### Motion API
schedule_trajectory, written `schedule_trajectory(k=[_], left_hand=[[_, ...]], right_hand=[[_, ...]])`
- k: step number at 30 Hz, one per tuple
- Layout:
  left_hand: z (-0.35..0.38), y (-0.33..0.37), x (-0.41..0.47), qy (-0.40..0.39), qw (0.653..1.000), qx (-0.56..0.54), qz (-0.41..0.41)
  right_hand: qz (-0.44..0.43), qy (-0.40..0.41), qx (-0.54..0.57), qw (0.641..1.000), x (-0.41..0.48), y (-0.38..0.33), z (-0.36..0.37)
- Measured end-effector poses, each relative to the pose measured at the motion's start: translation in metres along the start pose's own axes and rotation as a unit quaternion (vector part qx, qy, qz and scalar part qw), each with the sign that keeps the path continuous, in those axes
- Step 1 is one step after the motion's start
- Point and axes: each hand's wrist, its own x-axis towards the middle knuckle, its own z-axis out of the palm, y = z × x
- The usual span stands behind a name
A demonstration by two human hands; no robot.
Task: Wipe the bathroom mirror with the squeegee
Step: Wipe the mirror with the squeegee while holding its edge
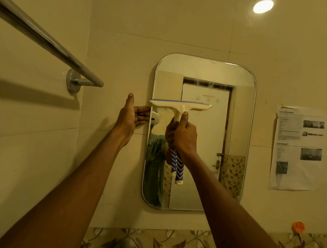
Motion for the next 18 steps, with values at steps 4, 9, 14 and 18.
schedule_trajectory(k=[4,9,14,18], left_hand=[[-0.003,0.0,0.003,0.001,1.0,0.004,-0.002],[-0.002,0.0,0.0,0.003,1.0,0.022,0.018],[0.002,-0.006,-0.005,0.026,0.994,0.077,0.067],[0.004,-0.011,-0.006,0.041,0.992,0.089,0.081]], right_hand=[[0.018,0.006,-0.021,1.0,-0.031,0.038,-0.003],[0.025,0.001,-0.051,0.998,-0.077,0.084,-0.011],[0.036,0.012,-0.069,0.997,-0.097,0.102,-0.013],[0.024,-0.005,-0.059,0.998,-0.078,0.077,-0.019]])
